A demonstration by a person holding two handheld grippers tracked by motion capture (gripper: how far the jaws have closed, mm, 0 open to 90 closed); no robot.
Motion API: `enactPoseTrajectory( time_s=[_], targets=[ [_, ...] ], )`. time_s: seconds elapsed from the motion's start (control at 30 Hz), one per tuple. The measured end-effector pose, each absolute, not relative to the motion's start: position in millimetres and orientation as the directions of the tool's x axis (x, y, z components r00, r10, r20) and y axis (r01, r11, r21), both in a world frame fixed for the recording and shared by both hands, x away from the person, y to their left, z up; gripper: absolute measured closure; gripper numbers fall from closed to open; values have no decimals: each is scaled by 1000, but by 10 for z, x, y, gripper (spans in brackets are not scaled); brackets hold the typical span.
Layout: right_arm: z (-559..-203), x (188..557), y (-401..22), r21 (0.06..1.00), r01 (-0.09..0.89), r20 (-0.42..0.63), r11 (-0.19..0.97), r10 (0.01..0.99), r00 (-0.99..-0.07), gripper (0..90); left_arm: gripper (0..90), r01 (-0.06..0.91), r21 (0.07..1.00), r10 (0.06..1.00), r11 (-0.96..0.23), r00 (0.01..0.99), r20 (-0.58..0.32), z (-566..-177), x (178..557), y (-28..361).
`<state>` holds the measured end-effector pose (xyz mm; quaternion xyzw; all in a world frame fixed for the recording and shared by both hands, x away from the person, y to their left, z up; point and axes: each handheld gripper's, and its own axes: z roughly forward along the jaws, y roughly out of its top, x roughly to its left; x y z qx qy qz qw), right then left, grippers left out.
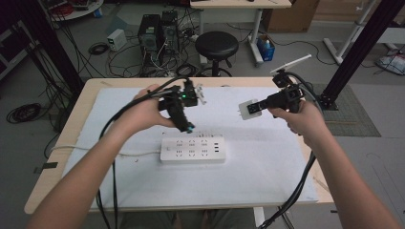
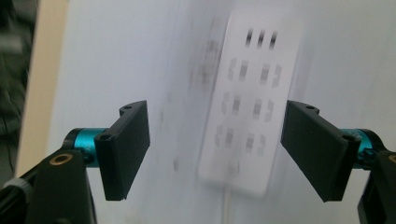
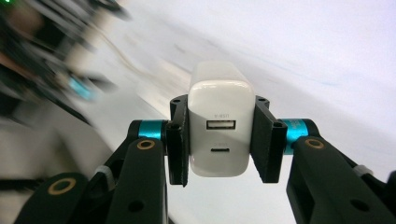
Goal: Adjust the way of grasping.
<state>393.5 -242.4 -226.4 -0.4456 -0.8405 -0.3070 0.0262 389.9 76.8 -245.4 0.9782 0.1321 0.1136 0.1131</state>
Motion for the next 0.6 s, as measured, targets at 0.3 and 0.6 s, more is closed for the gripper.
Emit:
enactPoseTrajectory(
  time_s=[0.3, 0.6],
  targets=[
    [-2081, 4008, -2202, 308, 649, -25, 695, 688, -725, 622, 190, 485, 86, 490, -870, 869, 65, -2472, 4021, 1474],
    [-2193, 4134, -2099, 165, 635, -60, 755, 650, -757, 622, 190, 561, 57, 563, -826, 825, 42, -2541, 4104, 1861]
  ],
)
